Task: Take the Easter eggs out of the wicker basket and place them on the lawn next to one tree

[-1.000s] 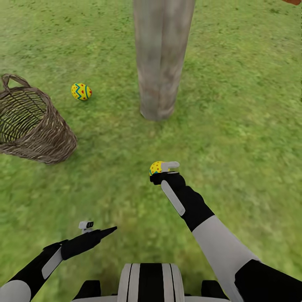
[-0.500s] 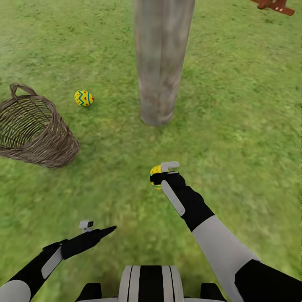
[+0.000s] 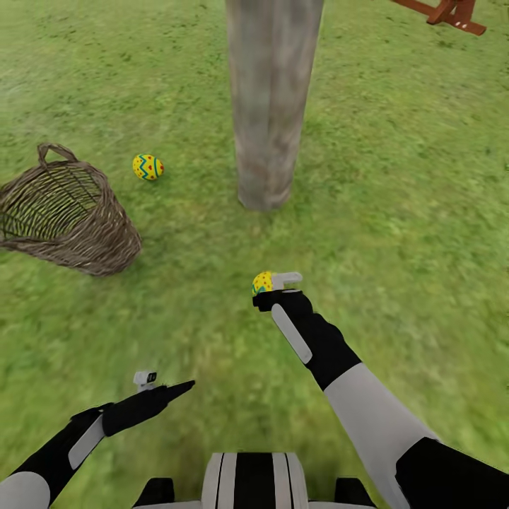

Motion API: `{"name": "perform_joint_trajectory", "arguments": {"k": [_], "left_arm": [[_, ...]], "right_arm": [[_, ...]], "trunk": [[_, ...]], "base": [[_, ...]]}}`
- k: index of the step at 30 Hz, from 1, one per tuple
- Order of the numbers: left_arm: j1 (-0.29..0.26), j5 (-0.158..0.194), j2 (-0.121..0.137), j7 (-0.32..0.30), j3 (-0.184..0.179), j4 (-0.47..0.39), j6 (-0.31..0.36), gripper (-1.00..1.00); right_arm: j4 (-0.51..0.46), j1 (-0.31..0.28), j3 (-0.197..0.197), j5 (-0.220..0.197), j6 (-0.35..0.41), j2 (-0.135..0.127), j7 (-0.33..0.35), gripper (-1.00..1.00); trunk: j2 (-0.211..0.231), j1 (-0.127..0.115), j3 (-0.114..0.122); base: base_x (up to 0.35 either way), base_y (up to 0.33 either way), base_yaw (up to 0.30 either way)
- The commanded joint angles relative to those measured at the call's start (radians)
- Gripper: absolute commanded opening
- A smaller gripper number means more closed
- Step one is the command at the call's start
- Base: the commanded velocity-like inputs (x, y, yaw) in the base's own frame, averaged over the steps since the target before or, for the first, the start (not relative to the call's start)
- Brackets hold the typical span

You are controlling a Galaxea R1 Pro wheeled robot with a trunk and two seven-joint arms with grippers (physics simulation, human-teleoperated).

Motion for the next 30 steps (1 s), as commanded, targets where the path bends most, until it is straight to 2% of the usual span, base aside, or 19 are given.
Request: {"name": "perform_joint_trajectory", "arguments": {"k": [1,7,30], "left_arm": [[-0.001,0.009,0.001,-0.002,-0.007,0.0,0.01,1.0],[-0.001,0.008,0.001,-0.003,-0.007,-0.002,0.01,1.0],[-0.001,0.008,-0.003,-0.002,-0.007,-0.003,0.001,1.0]], "right_arm": [[-0.001,-0.001,0.002,-0.01,0.002,0.0,-0.01,1.0],[-0.001,-0.001,0.002,-0.01,0.002,0.0,-0.009,1.0],[-0.004,-0.001,0.002,-0.01,0.002,0.0,-0.008,1.0]], "trunk": [[0.007,-0.005,0.004],[0.049,-0.028,0.033],[0.21,-0.116,0.142]], "base": [[-0.34,0.0,0.0],[-0.16,0.0,0.0],[-0.004,0.0,0.0]]}}
